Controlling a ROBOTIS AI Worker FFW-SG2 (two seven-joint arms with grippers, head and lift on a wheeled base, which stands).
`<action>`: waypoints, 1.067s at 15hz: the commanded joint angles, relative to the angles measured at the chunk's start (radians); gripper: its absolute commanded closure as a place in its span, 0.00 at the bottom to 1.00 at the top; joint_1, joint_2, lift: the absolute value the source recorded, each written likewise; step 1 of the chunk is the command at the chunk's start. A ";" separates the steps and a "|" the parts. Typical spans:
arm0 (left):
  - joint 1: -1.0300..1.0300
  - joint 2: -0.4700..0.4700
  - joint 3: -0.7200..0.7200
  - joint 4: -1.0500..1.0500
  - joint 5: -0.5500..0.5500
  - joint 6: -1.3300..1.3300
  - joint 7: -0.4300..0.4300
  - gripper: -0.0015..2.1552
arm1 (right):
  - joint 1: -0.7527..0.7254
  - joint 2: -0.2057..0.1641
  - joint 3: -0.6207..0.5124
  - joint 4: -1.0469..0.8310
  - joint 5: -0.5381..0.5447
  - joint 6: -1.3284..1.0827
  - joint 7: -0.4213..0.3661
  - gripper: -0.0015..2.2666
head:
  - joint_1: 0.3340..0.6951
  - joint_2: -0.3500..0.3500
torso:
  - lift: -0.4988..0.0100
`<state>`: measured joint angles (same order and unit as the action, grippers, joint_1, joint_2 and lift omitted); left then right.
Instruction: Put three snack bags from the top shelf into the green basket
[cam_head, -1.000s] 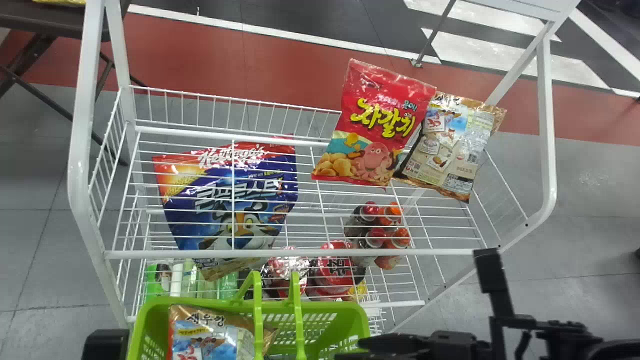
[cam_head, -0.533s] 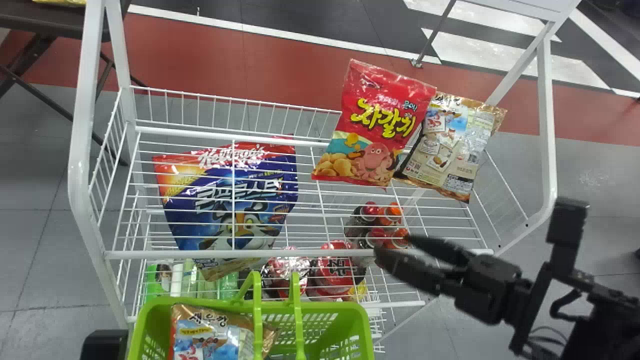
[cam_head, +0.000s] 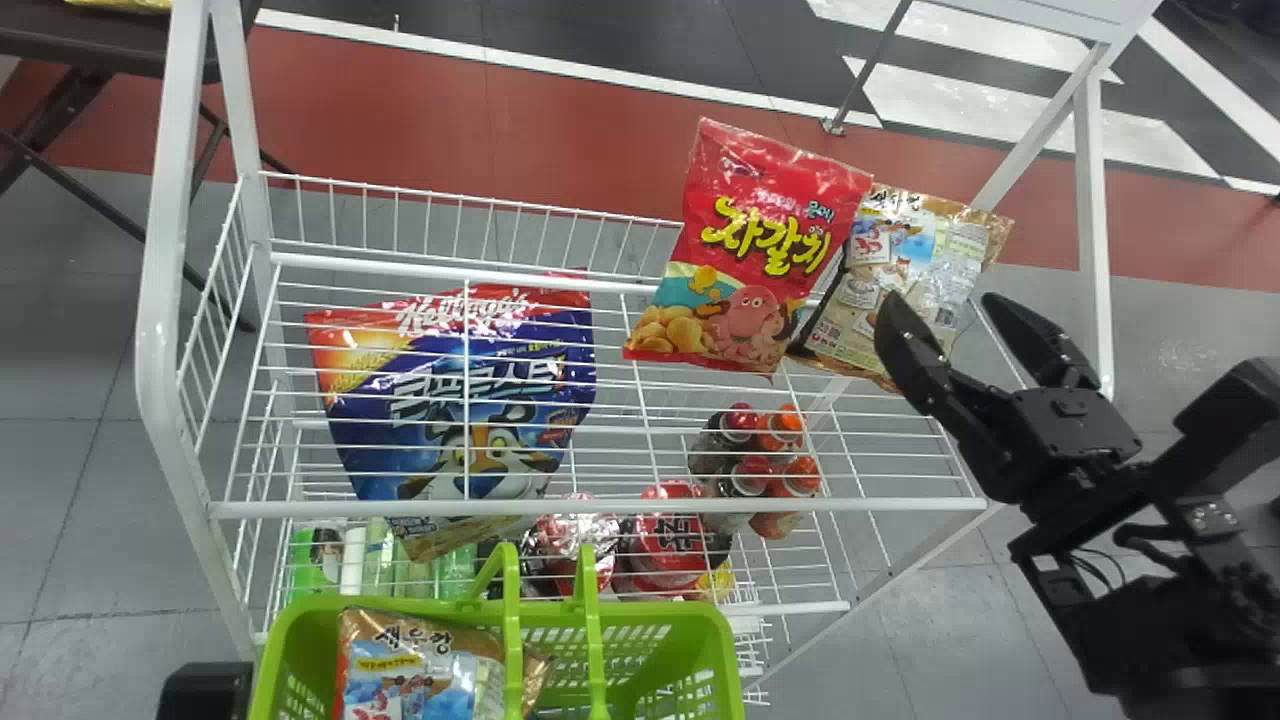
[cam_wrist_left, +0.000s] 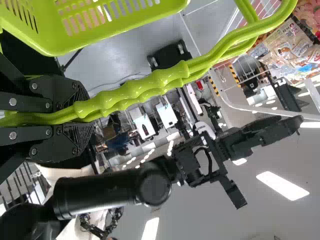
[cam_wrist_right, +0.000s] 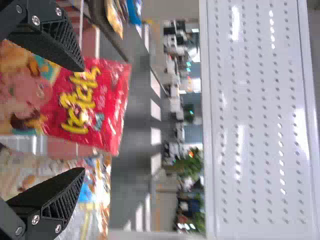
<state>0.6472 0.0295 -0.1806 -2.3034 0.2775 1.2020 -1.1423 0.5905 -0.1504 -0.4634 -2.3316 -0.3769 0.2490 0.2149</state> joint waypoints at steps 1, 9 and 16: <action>-0.001 -0.002 0.000 0.005 -0.001 0.000 0.003 0.79 | -0.077 -0.024 0.034 0.104 0.042 0.017 -0.034 0.05 | 1.00 0.00 | 0.89; -0.001 0.000 -0.005 0.004 -0.004 0.000 0.009 0.79 | -0.330 -0.083 0.106 0.345 0.105 0.165 -0.132 0.05 | 1.00 0.00 | 0.89; -0.009 0.000 -0.005 0.004 -0.004 0.006 0.010 0.79 | -0.432 -0.126 0.115 0.515 0.124 0.140 -0.187 0.18 | 1.00 0.00 | 0.89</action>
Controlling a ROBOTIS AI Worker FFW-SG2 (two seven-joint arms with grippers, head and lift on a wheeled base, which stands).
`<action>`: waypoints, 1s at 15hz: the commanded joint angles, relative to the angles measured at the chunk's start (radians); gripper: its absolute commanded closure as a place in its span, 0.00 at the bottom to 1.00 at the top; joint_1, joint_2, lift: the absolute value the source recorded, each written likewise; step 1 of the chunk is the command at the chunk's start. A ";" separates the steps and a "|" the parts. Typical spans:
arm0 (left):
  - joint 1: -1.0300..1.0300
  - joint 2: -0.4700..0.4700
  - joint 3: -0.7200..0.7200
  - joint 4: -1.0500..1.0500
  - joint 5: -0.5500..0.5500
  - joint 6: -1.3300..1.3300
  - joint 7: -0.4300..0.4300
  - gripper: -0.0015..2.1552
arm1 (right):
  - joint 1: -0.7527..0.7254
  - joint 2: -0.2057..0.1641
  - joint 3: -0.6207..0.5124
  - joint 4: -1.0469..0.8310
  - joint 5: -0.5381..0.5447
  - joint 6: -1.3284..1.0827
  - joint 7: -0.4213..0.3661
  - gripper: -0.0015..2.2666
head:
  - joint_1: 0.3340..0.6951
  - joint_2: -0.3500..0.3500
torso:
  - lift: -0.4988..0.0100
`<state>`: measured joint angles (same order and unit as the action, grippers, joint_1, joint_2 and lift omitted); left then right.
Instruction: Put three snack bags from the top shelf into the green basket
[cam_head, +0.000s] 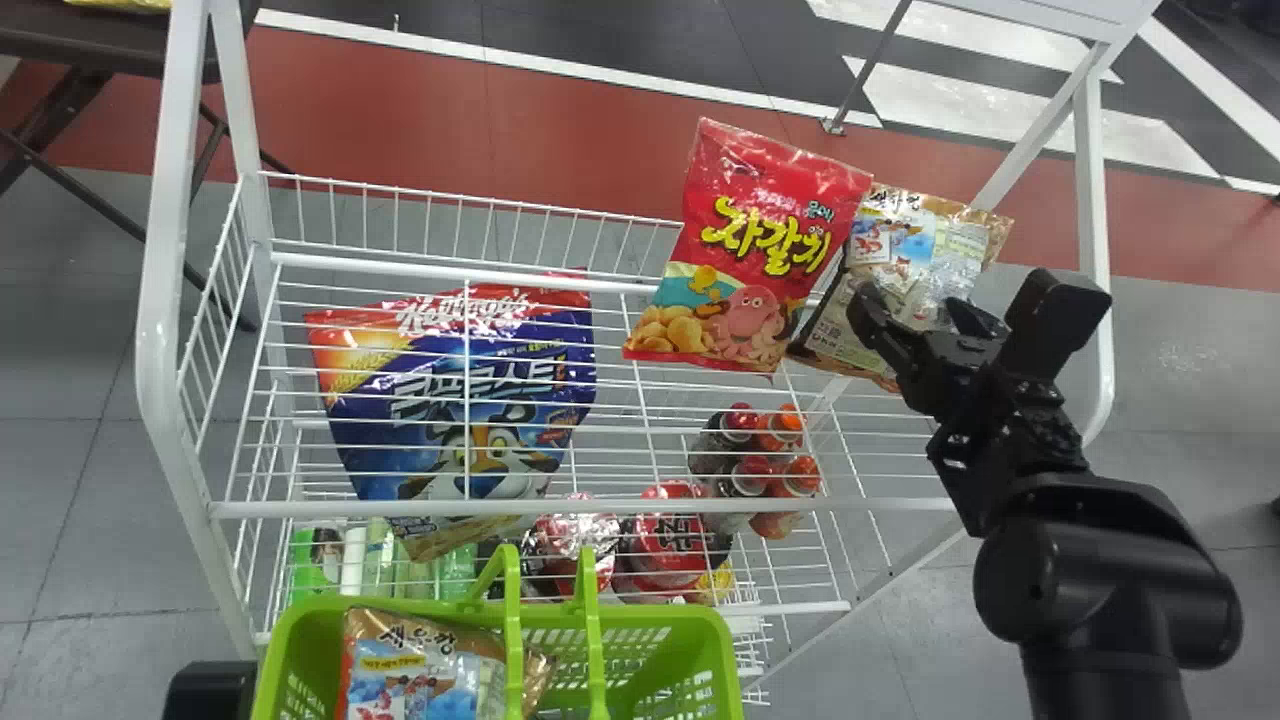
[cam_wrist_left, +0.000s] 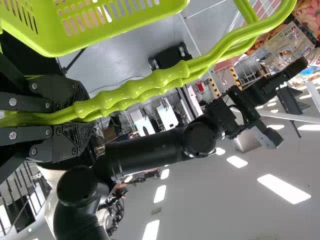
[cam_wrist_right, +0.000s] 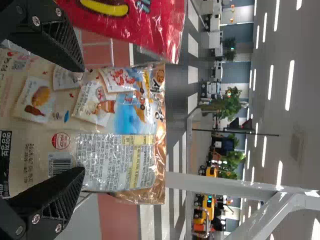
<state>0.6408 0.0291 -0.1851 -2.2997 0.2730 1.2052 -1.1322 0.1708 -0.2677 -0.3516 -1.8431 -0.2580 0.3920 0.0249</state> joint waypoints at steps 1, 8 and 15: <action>-0.006 0.002 -0.001 0.000 0.000 0.006 0.000 0.79 | -0.014 -0.021 0.013 0.038 0.003 -0.006 0.004 0.41 | 1.00 0.00 | 0.89; -0.009 0.000 0.004 0.003 0.000 0.009 0.002 0.79 | 0.007 -0.013 0.008 0.021 -0.001 -0.055 -0.005 0.93 | 1.00 0.00 | 0.89; -0.012 0.000 0.006 0.008 0.003 0.006 -0.001 0.79 | 0.072 -0.001 -0.018 -0.027 -0.047 -0.135 -0.063 0.93 | 1.00 0.00 | 0.89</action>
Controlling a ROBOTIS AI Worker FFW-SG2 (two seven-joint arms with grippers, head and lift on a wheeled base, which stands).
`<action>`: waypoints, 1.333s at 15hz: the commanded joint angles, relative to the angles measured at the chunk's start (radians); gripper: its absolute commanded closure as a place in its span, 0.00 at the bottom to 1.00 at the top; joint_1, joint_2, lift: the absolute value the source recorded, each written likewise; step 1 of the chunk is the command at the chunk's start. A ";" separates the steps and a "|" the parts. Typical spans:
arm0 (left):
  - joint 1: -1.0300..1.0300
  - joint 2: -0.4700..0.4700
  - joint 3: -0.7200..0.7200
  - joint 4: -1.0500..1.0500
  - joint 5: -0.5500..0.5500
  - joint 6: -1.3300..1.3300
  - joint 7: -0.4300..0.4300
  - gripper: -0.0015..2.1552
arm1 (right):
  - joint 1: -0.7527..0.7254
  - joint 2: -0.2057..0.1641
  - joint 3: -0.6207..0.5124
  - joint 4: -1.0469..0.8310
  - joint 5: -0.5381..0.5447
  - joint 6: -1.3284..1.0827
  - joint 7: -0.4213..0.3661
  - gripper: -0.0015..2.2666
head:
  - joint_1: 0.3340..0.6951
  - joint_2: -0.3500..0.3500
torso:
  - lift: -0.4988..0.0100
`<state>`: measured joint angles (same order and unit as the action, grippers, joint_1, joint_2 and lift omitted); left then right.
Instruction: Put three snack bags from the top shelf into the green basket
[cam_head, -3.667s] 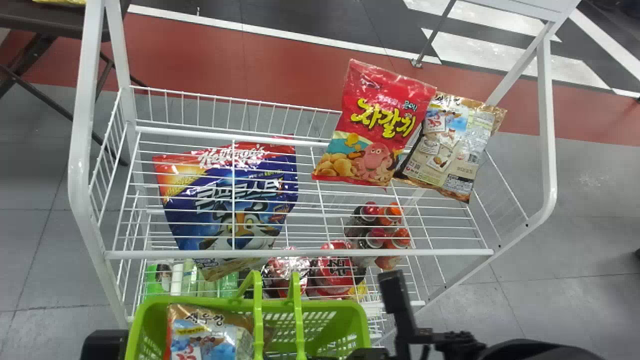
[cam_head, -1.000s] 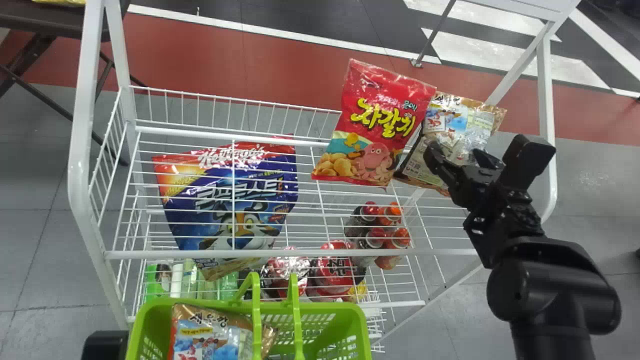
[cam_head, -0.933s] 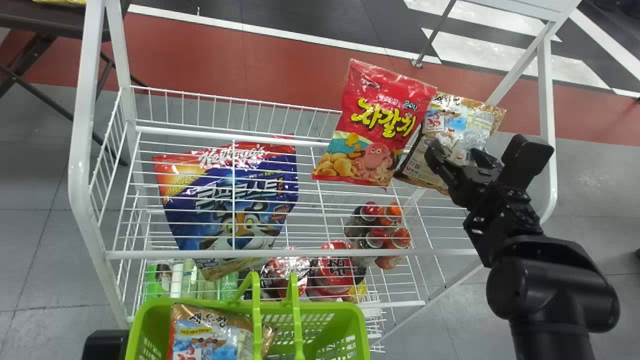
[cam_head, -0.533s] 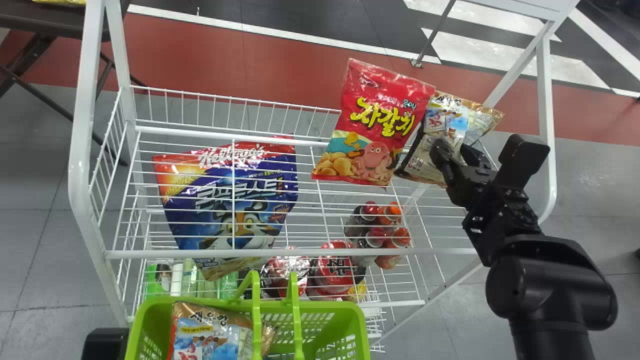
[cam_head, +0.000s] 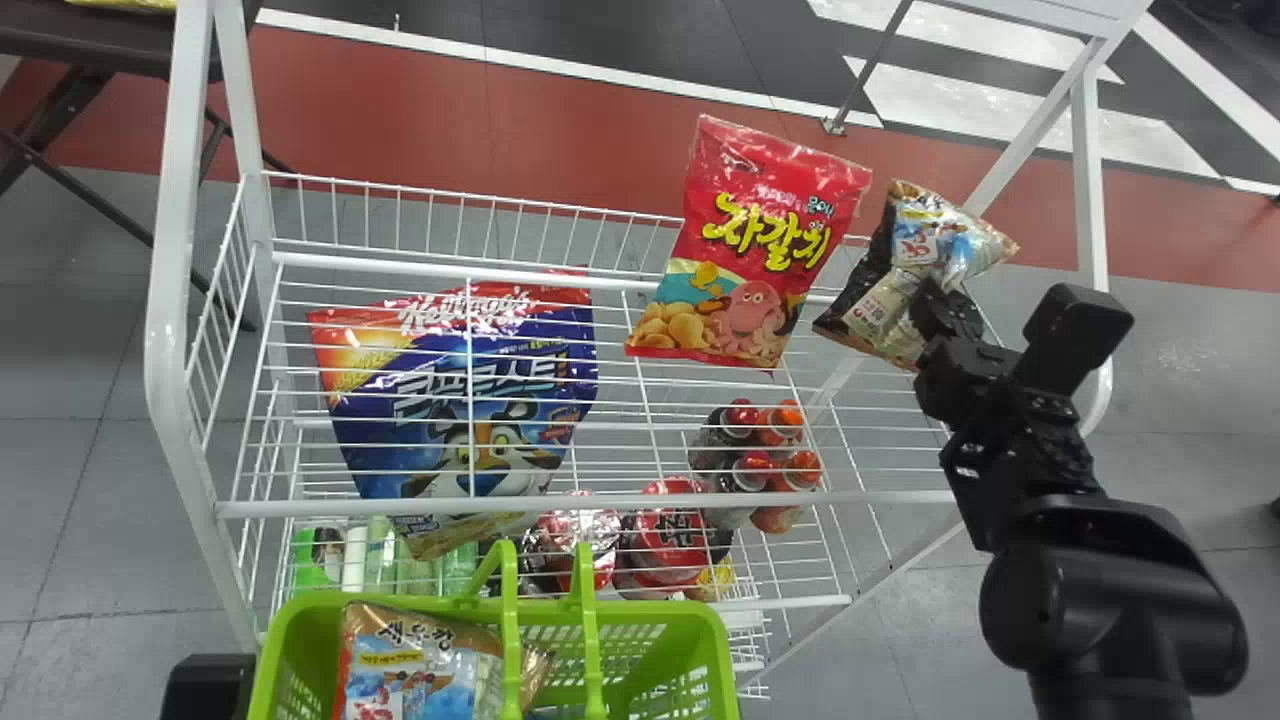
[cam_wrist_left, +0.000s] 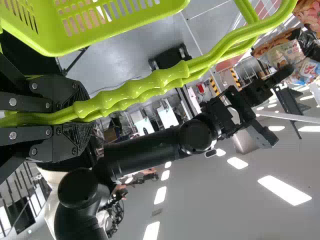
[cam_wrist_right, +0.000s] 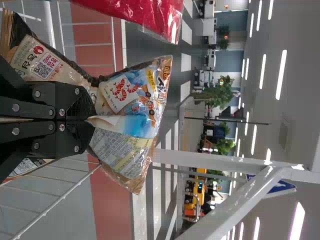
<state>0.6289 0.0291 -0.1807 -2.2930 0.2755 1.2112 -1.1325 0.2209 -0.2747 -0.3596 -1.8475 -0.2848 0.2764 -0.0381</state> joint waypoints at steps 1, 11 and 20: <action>0.000 0.000 0.000 0.001 0.001 0.000 0.000 0.79 | 0.040 0.011 -0.018 -0.047 -0.033 -0.026 0.000 0.93 | 1.00 0.00 | 0.89; 0.000 -0.001 -0.002 0.001 -0.001 -0.003 0.000 0.79 | 0.268 0.100 -0.162 -0.438 -0.260 0.223 0.146 0.93 | 1.00 0.00 | 0.89; -0.005 -0.003 0.009 0.010 0.007 -0.009 -0.006 0.79 | 0.287 0.112 -0.317 -0.751 -0.479 1.296 0.426 0.93 | 1.00 0.00 | 0.89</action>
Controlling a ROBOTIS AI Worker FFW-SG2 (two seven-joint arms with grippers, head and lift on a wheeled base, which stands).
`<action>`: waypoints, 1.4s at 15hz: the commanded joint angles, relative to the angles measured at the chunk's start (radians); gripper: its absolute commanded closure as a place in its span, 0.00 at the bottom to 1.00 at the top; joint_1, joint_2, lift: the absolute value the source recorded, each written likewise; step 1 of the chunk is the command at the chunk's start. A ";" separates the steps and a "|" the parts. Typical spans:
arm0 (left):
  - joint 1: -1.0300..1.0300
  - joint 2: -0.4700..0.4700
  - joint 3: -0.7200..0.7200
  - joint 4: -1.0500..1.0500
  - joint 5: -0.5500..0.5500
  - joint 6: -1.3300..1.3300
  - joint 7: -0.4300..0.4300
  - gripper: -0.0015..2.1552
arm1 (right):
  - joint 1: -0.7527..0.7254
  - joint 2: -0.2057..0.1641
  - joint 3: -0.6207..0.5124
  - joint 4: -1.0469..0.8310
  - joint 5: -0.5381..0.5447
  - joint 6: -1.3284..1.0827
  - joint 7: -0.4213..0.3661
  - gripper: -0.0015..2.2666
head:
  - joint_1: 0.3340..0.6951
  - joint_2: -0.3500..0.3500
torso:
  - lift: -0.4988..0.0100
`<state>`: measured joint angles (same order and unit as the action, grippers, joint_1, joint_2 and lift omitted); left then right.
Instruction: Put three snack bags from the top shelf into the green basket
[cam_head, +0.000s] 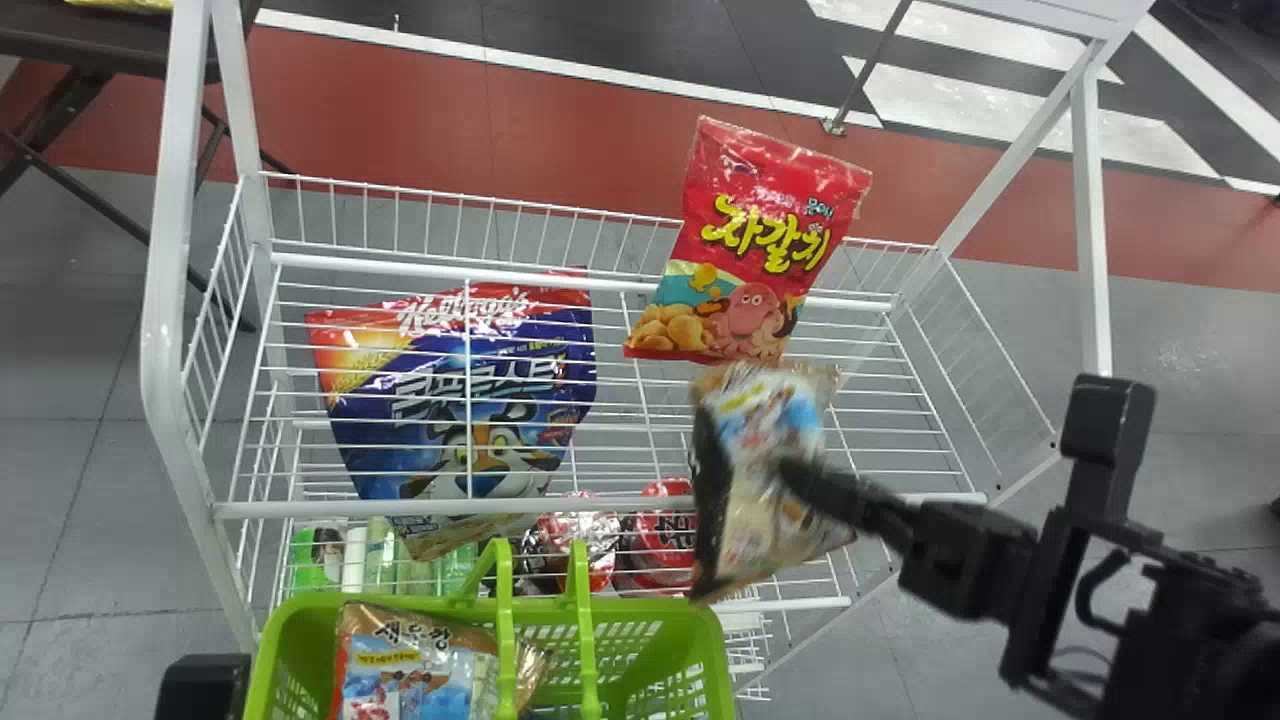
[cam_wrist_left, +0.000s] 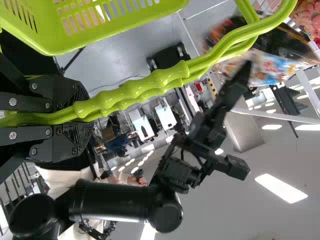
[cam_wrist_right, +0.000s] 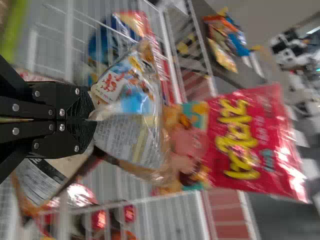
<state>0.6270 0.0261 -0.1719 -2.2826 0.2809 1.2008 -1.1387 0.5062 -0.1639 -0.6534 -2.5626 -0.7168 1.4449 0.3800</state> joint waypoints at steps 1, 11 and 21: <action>-0.003 0.000 0.000 0.000 0.001 0.001 0.000 0.79 | 0.003 0.001 -0.026 -0.056 -0.067 0.127 0.020 0.93 | 1.00 0.00 | 0.89; -0.004 0.005 0.003 0.002 0.011 -0.008 -0.004 0.79 | 0.109 -0.009 0.153 -0.088 -0.116 0.127 0.026 0.93 | 1.00 0.00 | 0.89; 0.000 0.003 0.002 0.000 0.011 -0.011 -0.004 0.79 | 0.169 -0.057 0.316 0.052 0.050 0.127 -0.090 0.93 | 1.00 0.00 | 0.89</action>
<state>0.6266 0.0294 -0.1690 -2.2818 0.2915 1.1907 -1.1428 0.6725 -0.2167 -0.3551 -2.5351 -0.6807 1.5609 0.2942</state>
